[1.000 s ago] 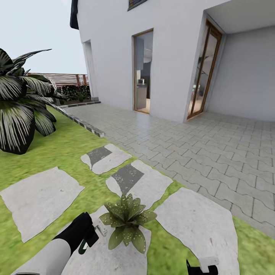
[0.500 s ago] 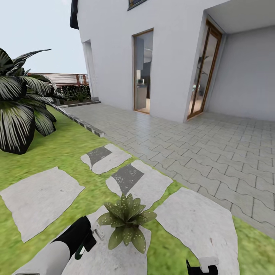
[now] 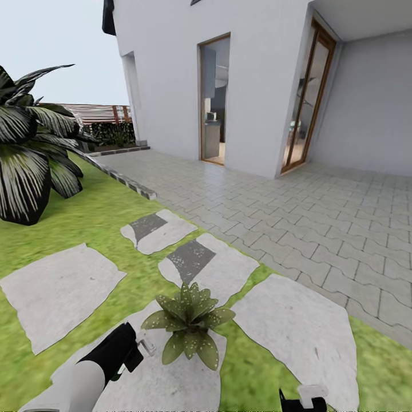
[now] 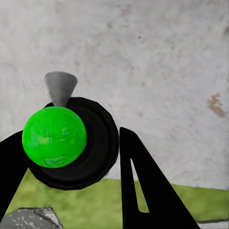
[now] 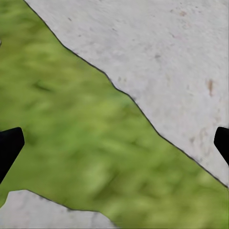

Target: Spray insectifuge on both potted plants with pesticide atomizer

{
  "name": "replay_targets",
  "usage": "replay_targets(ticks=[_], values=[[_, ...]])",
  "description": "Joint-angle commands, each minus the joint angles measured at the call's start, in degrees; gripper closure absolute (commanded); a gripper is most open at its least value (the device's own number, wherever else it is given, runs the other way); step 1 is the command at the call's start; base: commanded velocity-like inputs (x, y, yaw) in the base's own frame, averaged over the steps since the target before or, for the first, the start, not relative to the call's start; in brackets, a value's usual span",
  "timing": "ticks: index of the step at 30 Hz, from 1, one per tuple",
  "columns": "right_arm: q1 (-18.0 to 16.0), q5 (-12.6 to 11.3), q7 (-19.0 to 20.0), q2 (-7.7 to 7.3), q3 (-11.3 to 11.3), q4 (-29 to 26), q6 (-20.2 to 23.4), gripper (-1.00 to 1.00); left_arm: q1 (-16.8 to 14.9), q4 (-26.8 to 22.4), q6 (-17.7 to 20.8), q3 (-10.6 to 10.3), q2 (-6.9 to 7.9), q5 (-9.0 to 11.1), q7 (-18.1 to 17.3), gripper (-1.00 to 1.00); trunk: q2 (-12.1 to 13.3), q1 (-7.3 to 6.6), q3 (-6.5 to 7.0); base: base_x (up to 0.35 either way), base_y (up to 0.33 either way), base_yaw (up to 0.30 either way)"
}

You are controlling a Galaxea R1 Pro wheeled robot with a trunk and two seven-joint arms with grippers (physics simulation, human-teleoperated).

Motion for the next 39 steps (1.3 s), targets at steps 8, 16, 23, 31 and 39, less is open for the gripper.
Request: replay_targets(ticks=[8,16,23,31,39], values=[[-0.04,0.61,-0.35,0.00,-0.22,0.09,-0.13,-1.00,0.07,0.65,-0.24,0.01,0.36,-0.52,-0.66,1.00,-0.04,-0.01,-0.31,0.000,0.000,0.000],[-0.04,0.61,-0.35,0.00,-0.22,0.11,-0.13,-1.00,3.03,-0.13,-0.51,2.42,0.82,0.12,-0.28,1.00,-0.04,-0.01,-0.31,0.000,0.000,0.000],[-0.04,0.62,-0.35,0.00,-0.22,0.11,-0.13,-1.00,3.06,-0.37,-1.39,2.63,0.39,3.14,-0.22,1.00,-0.04,-0.01,-0.31,0.000,0.000,0.000],[-0.04,0.63,-0.35,0.00,-0.22,0.11,-0.13,-1.00,3.06,-0.26,-1.79,2.61,0.39,3.71,-0.22,1.00,-0.04,-0.01,-0.31,-0.155,0.144,0.000],[-0.04,0.61,-0.35,0.00,-0.22,0.11,-0.13,-1.00,3.13,0.08,-1.96,2.28,-0.33,3.70,-0.15,1.00,-0.04,-0.01,-0.31,-0.040,0.096,0.000]])
